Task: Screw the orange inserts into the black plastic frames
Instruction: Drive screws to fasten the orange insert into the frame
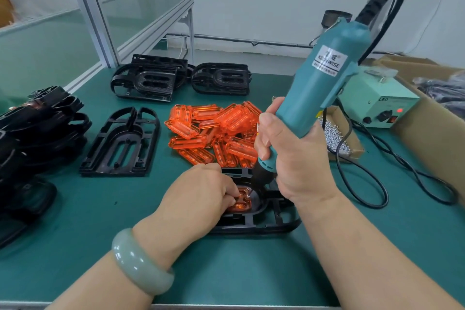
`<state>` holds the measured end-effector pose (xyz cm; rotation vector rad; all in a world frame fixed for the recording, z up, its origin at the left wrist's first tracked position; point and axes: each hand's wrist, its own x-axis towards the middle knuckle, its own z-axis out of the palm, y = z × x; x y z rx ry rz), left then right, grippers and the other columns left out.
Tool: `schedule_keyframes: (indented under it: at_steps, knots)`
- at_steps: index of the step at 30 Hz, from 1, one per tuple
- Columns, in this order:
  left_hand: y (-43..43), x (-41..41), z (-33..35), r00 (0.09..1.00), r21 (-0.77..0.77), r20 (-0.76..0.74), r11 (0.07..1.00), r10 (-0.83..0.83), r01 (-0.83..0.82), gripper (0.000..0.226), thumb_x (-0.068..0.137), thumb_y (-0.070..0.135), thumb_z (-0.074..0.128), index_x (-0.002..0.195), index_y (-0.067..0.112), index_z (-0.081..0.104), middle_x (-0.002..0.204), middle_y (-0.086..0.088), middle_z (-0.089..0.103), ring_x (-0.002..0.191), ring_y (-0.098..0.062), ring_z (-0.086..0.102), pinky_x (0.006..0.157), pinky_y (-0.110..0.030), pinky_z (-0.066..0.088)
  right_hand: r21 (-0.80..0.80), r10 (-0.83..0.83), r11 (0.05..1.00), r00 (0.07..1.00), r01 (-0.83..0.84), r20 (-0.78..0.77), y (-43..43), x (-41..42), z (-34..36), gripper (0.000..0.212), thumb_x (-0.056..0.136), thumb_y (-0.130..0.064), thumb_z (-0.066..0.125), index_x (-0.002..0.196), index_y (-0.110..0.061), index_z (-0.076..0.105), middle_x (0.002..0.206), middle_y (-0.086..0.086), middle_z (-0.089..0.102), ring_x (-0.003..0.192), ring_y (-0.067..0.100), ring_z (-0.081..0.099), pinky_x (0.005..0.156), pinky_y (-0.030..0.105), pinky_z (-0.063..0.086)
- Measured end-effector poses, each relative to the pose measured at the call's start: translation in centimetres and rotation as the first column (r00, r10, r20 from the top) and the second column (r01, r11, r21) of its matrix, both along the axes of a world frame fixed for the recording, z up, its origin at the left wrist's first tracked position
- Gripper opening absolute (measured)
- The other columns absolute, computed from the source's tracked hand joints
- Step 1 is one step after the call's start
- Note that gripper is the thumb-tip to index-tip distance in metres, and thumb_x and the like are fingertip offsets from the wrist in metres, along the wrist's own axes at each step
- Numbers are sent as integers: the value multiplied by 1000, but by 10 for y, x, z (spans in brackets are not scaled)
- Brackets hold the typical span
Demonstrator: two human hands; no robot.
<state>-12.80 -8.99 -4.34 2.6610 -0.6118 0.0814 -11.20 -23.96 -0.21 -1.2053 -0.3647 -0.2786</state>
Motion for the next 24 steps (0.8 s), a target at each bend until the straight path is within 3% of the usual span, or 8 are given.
schedule_keyframes:
  at_steps: [16, 20, 24]
  knots:
    - [0, -3, 2, 1000, -31, -27, 1000, 2, -3, 20, 89, 31, 59, 105, 37, 70, 86, 11, 45, 95, -11, 49, 81, -24, 40, -19, 99, 995, 995, -99, 22, -1, 3, -1, 15, 84, -5, 58, 95, -16, 57, 52, -5, 47, 41, 12, 42, 48, 21, 39]
    - [0, -2, 1, 999, -30, -29, 999, 15, -16, 20, 89, 32, 59, 105, 36, 70, 85, 11, 45, 95, -12, 48, 81, -24, 40, 160, 73, 984, 997, -75, 18, -10, 7, 4, 12, 84, -8, 56, 92, -16, 57, 53, -6, 49, 42, 10, 44, 48, 21, 39]
    - [0, -1, 1, 999, -2, -50, 1000, -10, 10, 19, 91, 33, 56, 105, 36, 69, 87, 10, 45, 94, -10, 44, 79, -21, 35, 434, 48, 900, 998, -27, -37, -27, 12, 4, 6, 88, -18, 57, 93, -17, 54, 56, -9, 48, 44, 5, 44, 52, 21, 37]
